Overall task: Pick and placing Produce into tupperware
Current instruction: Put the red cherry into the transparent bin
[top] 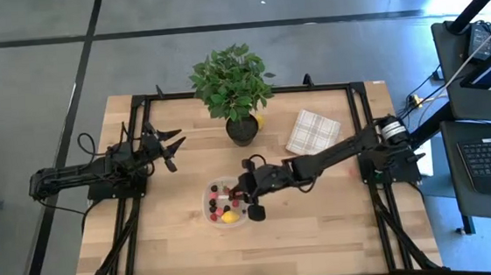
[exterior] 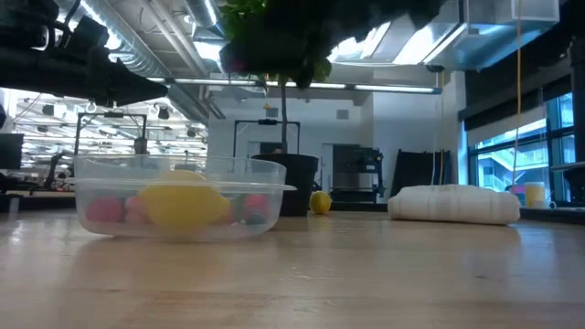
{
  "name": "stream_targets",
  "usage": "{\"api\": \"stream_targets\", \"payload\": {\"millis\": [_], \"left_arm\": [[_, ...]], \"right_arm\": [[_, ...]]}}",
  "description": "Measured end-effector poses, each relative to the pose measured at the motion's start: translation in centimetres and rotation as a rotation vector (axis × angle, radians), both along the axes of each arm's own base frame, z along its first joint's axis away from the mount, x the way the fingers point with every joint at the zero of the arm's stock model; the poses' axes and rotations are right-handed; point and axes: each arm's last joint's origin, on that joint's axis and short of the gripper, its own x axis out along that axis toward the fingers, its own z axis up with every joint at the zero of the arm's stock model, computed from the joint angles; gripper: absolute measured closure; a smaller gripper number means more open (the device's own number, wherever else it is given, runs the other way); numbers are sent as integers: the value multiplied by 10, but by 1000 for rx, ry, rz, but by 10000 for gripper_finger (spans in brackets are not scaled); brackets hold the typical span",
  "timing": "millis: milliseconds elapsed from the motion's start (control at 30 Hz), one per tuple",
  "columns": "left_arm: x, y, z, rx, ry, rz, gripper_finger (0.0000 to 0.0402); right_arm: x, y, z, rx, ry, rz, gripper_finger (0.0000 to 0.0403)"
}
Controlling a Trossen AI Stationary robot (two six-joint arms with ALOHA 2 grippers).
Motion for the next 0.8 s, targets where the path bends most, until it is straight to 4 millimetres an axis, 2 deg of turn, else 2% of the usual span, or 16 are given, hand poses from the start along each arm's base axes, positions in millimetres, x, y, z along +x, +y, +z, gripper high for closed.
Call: {"api": "stream_targets", "payload": {"millis": [200, 367, 800], "left_arm": [[0, 0, 0, -1, 2, 0, 276], [0, 0, 0, -1, 4, 0, 276], [0, 0, 0, -1, 4, 0, 276]], "right_arm": [[11, -6, -33, -3, 61, -9, 328], [15, -9, -50, -1, 96, -16, 328], [17, -10, -63, 6, 140, -29, 328]]}}
